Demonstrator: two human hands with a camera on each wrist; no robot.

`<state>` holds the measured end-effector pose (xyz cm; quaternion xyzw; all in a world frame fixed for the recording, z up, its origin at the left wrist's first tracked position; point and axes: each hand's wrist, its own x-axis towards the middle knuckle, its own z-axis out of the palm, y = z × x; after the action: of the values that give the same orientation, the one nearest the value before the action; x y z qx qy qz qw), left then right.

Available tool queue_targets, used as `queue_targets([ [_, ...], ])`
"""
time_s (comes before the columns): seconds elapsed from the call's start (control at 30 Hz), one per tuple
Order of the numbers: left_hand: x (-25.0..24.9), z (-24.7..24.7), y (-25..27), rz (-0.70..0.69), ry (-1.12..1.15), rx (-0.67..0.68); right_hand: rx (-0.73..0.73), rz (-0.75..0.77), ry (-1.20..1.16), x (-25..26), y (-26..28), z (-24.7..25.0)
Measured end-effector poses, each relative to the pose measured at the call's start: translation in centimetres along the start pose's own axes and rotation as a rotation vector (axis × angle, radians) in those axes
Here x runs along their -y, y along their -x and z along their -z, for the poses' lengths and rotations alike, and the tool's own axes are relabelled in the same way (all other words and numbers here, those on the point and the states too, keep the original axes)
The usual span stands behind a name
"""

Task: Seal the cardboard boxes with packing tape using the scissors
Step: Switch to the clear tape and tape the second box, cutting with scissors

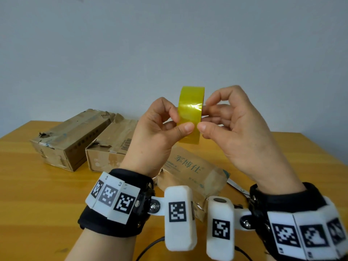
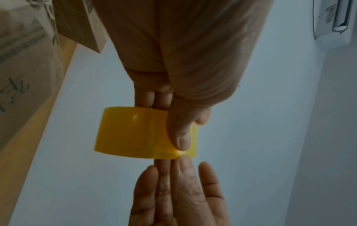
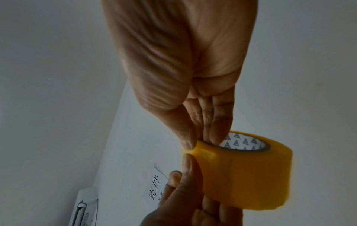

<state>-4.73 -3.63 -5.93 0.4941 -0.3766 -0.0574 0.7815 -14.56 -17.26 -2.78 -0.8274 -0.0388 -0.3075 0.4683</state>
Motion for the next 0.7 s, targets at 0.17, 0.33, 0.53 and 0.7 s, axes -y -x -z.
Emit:
queue_targets([
  [0.17,-0.09,-0.09,0.06,0.005,0.084,0.017,-0.049,0.04,0.116,0.12,0.03,-0.16],
  [0.33,0.03,-0.08,0.02,0.021,0.089,0.0,-0.116,0.076,0.118,-0.01,0.06,-0.33],
  [0.53,0.21,0.1,-0.12,0.033,0.093,-0.017,-0.156,0.098,0.118,-0.09,0.08,-0.64],
  [0.7,0.19,0.06,-0.12,0.03,0.1,-0.03,-0.163,0.107,0.111,0.16,0.12,-0.83],
])
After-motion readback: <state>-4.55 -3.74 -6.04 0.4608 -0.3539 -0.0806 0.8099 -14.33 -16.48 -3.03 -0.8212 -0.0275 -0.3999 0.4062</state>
